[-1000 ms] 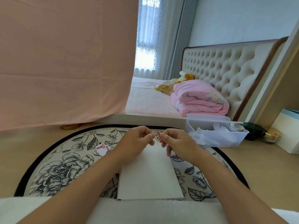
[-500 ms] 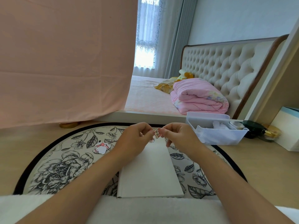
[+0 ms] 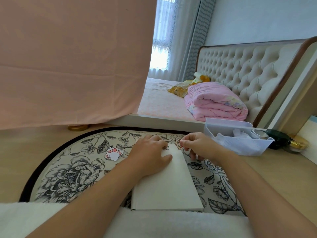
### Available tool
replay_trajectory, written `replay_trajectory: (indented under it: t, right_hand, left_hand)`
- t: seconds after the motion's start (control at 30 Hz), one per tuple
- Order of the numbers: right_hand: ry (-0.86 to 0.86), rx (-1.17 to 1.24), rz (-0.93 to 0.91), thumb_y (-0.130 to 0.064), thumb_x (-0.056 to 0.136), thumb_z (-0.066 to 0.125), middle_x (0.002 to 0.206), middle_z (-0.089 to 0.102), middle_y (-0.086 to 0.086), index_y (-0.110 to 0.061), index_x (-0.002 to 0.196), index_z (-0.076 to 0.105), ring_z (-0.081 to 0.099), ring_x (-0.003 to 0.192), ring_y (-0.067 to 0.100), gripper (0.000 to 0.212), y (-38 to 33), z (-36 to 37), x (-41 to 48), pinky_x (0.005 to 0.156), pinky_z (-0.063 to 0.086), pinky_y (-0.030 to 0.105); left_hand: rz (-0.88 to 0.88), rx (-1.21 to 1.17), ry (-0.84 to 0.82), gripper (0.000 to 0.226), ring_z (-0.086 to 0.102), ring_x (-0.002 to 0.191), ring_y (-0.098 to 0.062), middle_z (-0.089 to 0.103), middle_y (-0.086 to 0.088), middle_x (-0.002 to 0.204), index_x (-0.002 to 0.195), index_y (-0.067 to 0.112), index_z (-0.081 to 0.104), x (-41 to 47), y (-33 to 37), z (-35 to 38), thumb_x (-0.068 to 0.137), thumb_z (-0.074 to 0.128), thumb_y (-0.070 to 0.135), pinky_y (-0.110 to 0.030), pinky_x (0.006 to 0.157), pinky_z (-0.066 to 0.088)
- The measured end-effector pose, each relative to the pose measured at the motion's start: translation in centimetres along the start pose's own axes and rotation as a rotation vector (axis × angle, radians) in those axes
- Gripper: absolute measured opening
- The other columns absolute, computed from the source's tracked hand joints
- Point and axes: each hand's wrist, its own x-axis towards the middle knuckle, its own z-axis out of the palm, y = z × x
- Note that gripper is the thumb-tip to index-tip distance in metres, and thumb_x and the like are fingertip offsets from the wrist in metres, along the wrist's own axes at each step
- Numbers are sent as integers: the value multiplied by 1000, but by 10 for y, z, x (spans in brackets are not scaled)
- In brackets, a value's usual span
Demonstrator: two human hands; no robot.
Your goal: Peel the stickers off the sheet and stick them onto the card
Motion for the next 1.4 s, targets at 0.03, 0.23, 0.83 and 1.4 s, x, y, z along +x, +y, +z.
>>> replay_trajectory:
  t: [0.03,0.23,0.83,1.4]
  right_hand:
    - [-13,-14,0,-27,102,56,80,58,2,-15,89,63,52,50,12,19,-1,0,2,43,33,21]
    - [-120,-82,46,-23,102,58,65,53,1,-13,77,61,48,46,13,27,-10,0,9,45,33,25]
    - [-64,-330,54,-33,96,64,50,58,3,-17,75,64,50,42,19,26,-13,10,25,45,42,23]
    - [51,-801,-220,-32,100,35,142,39,-12,-41,150,39,38,132,14,51,5,26,-21,103,43,38]
  left_hand:
    - [2,1,3,47,38,131,-17,50,10,139,132,31,56,0,0,0,93,49,56,-37,112,29]
    - [0,-10,1,49,38,131,-17,51,10,138,133,32,56,2,-3,3,92,49,57,-38,112,29]
    - [127,-17,29,46,35,133,-14,47,14,141,139,30,53,3,-3,6,95,50,46,-34,109,30]
    - [179,16,-82,41,42,130,-17,55,9,135,136,27,57,-1,3,3,101,38,35,-40,107,40]
